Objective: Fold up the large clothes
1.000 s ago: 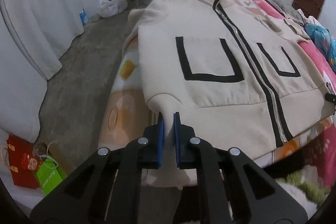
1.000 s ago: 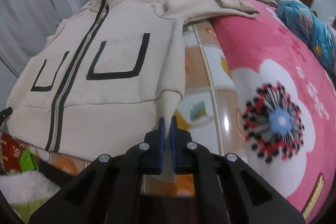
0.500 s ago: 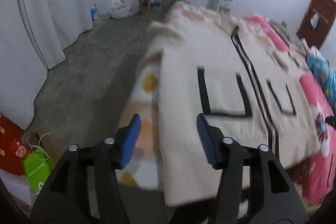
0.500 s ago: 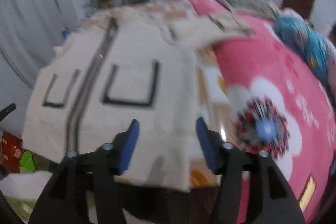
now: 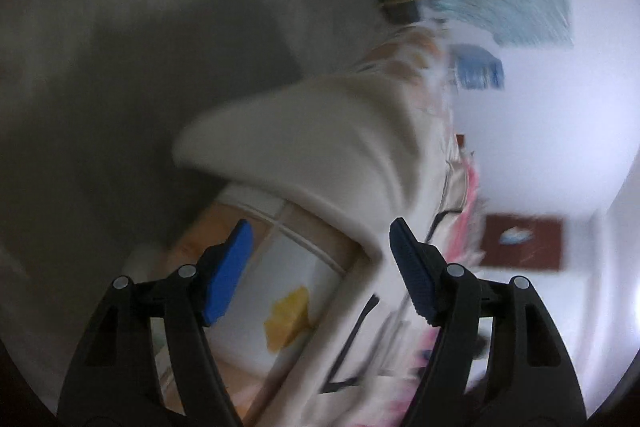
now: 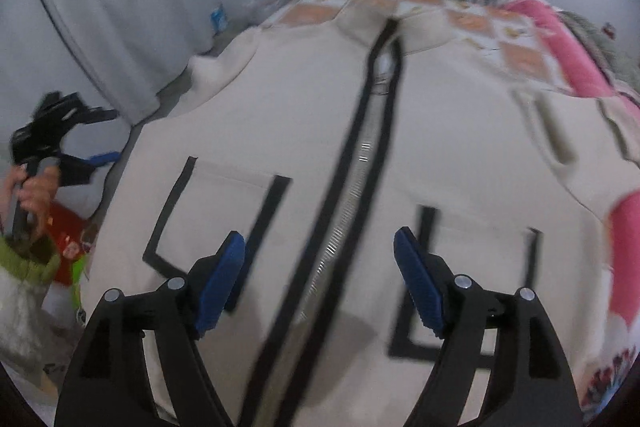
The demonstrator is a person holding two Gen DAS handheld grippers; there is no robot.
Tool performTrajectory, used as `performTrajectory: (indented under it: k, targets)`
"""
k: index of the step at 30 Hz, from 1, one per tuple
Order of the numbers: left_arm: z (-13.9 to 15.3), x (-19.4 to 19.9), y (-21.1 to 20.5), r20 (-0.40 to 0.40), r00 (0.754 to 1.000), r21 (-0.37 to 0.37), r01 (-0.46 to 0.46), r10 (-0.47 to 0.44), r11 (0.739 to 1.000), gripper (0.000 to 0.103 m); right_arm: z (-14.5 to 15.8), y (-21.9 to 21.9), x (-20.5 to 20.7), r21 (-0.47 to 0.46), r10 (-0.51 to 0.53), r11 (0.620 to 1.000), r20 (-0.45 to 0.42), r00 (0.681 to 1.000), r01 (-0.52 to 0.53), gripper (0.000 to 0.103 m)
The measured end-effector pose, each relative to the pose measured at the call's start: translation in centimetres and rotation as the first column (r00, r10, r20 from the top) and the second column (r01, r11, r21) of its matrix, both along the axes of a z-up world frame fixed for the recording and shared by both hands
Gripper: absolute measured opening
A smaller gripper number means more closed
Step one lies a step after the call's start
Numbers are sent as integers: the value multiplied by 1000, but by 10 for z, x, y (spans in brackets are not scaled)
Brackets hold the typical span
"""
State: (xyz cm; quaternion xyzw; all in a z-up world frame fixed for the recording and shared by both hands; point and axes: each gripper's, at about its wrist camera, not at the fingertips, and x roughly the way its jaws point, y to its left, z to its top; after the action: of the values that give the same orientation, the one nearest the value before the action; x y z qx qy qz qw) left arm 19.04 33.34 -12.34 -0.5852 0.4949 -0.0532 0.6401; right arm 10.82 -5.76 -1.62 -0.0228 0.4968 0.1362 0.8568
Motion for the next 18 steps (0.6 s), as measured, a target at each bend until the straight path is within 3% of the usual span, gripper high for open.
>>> performTrajectory:
  k: [2,4,8,12,14,15,16,18]
  targets:
    - [-40,4,1,-71,997,-159,-45,34,986,68,-7,12,10,-8,24,1000,-17,1000,-24,75]
    - [-84,6,4,-147,985,-308,-137,95,942,68,-12,20,20,-17,35,999,-29,999,-35,75]
    - [-140,10,-7,-232,955,-436,-272,184,858,68,-21,22,35,-18,23,1000,-59,998,-24,75]
    - [-180,24,-24,-308,934,-468,-315,182,826,67,-27,18,45,-13,-4,1000,-79,997,3,75]
    - [-187,30,-22,-336,925,-449,-322,177,834,62,-29,15,49,-14,-15,1000,-81,997,13,75]
    - [-189,33,-20,-344,922,-437,-325,178,838,50,-29,14,50,-15,-20,1000,-81,997,19,75]
    - [-190,35,-20,-360,914,-423,-337,185,841,45,-29,11,50,-17,-29,999,-80,996,27,75]
    - [-187,38,-12,-375,907,-399,-344,191,850,19,-31,7,52,-17,-39,999,-80,996,38,75]
